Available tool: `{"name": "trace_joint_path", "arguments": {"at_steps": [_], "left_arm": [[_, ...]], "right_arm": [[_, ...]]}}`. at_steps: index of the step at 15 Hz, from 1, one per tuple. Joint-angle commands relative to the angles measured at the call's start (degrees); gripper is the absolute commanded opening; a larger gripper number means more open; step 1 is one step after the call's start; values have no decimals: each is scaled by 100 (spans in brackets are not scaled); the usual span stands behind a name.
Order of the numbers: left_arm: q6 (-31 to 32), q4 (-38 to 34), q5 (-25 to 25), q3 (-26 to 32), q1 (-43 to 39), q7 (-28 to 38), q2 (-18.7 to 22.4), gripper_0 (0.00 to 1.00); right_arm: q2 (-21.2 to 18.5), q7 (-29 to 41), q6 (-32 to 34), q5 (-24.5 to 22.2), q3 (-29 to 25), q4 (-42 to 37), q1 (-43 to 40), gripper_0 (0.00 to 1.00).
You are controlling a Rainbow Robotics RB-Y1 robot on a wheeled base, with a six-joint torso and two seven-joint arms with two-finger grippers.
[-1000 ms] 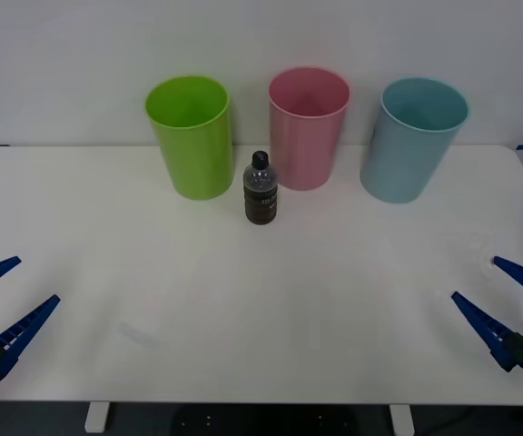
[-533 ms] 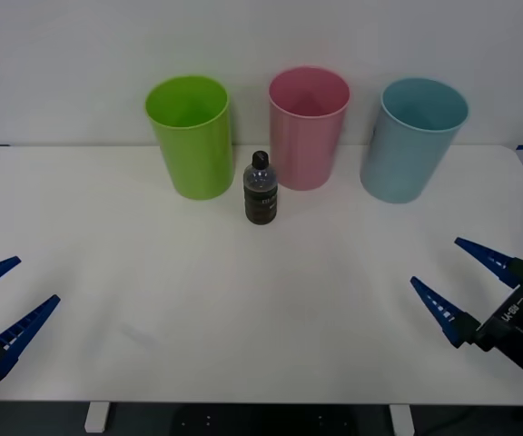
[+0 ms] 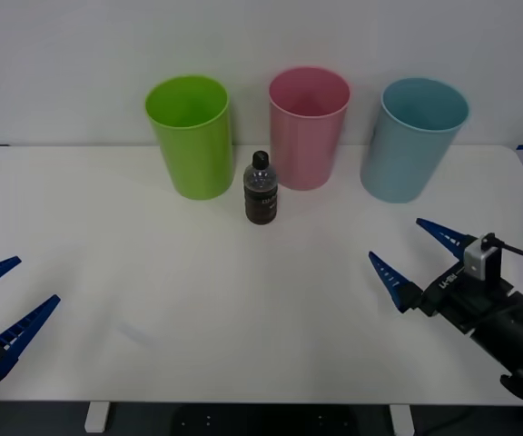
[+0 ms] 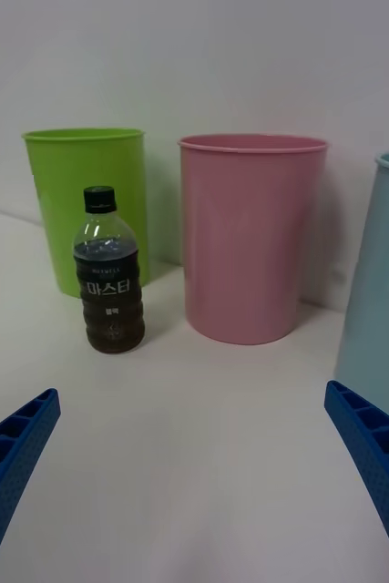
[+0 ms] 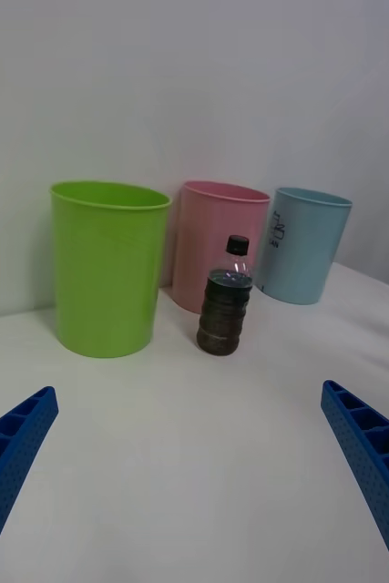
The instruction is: Grasp the object on the table and drop it into the matching bin: aluminum can to the light blue bin, PET bottle to the pink bin.
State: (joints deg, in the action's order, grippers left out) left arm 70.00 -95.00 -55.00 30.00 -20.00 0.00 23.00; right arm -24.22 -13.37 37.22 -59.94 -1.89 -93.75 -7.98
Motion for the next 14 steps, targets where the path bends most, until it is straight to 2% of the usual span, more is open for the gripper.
{"name": "trace_joint_path", "arguments": {"at_steps": [1,4,9,14], "left_arm": [[0,0,0,0,0,0,0,100],[0,0,0,0,0,0,0,100],[0,0,0,0,0,0,0,100],[0,0,0,0,0,0,0,100]], "right_arm": [[13,-43,-92,0,250,568,526,100],[75,-78,-453,0,593,858,913,100],[576,-52,-338,-404,628,1755,1704,100],[857,-61,-400,-475,892,2590,2416,100]]}}
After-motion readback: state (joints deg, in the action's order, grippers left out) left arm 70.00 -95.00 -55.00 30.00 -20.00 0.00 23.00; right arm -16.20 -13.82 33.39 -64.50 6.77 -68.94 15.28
